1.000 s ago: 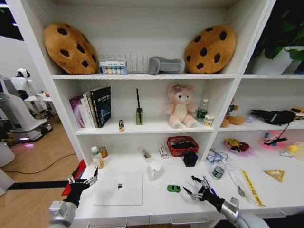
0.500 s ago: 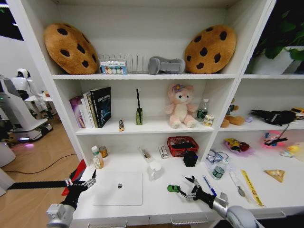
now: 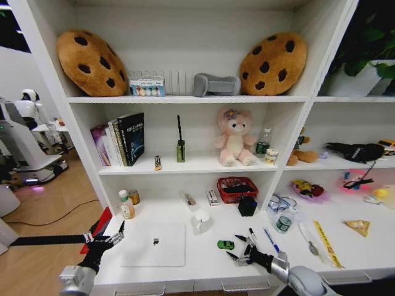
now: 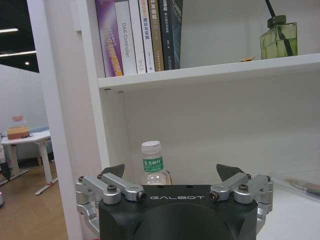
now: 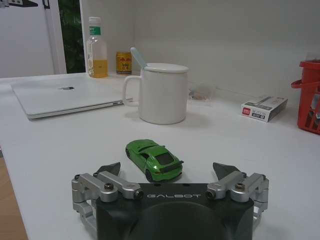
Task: Organize the objects on the table.
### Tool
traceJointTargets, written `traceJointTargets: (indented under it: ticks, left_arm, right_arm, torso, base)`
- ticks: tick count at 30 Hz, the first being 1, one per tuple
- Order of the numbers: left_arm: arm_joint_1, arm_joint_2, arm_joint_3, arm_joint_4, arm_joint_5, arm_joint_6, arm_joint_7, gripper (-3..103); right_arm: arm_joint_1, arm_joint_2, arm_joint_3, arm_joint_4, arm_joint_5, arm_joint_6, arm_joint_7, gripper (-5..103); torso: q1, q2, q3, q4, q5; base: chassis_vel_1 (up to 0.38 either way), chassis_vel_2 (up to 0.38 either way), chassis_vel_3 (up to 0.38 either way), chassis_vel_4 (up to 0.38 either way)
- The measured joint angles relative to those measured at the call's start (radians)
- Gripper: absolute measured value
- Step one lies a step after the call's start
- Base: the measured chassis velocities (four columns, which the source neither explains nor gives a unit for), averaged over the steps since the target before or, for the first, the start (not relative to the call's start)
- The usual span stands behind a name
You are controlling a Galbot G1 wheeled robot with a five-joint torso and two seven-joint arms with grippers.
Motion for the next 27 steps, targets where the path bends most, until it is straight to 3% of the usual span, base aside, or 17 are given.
traceJointTargets:
  ticks: [22,27]
  left_arm:
    - [-0.023,-0.013,0.035,0.025,0.013,-0.002,0.005,100]
    - [-0.028,-0.012,0.035,0.028,0.012,-0.002,0.005,100]
  right_arm:
    - [0.107,0.001,-0.112,-0.047,0.010,-0.008,0.006,101]
    - [0.112,-0.002,-0.116,-0.046,0.011,-0.008,0.003,88]
  torso:
    - [0.000,0.000,0.000,0.0001,0.0001]
    - [0.000,0.000,0.000,0.0001,0.0001]
  base:
    - [0.000,0.000,0.000,0.000]
    - [0.000,0.000,0.000,0.000]
